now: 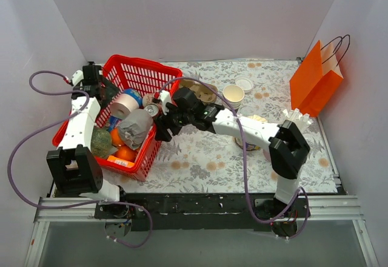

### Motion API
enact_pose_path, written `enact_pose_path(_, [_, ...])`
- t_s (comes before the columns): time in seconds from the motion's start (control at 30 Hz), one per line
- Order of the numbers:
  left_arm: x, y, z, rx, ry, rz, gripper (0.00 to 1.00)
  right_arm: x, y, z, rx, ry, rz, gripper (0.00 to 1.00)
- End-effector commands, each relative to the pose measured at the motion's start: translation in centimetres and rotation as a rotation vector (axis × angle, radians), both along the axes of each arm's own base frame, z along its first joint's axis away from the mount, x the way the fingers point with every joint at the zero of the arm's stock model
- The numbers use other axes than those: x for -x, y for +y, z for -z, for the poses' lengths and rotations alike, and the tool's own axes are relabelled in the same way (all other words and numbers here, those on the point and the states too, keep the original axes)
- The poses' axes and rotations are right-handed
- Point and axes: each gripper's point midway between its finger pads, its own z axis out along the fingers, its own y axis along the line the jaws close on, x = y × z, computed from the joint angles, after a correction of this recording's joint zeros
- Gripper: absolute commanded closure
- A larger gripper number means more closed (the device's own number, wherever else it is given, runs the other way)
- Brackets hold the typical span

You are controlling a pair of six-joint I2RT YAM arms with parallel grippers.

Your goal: Pack the takeout coffee

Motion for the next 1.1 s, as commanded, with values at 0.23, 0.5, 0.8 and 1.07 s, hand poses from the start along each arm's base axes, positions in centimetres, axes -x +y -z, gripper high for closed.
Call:
enact_pose_path(0.23, [-7.7, 5.5, -2.6, -0.012, -0.094, 0.016, 0.02, -6.6, 10.5, -2.3, -0.145, -0.106, 0.001, 0.29])
enact_pose_path(0.5, [-11.7, 6.1, -0.9, 0.007, -0.075, 0.083, 0.02, -12.0, 12.7, -2.7, -0.250, -0.115, 0.090, 0.29])
enact_pose_path(0.8, [-13.6, 1.7, -5.7, 0.118, -0.251, 0.314, 0.02, -15.6, 14.9, -2.0, -0.366, -0.117, 0.114, 0.30])
enact_pose_path(1.07, [-11.0, -1.9, -14.9, 0.132, -0.469, 0.478, 0.02, -16.9, 12.4, -4.8, -0.367, -0.116, 0.168, 0.29])
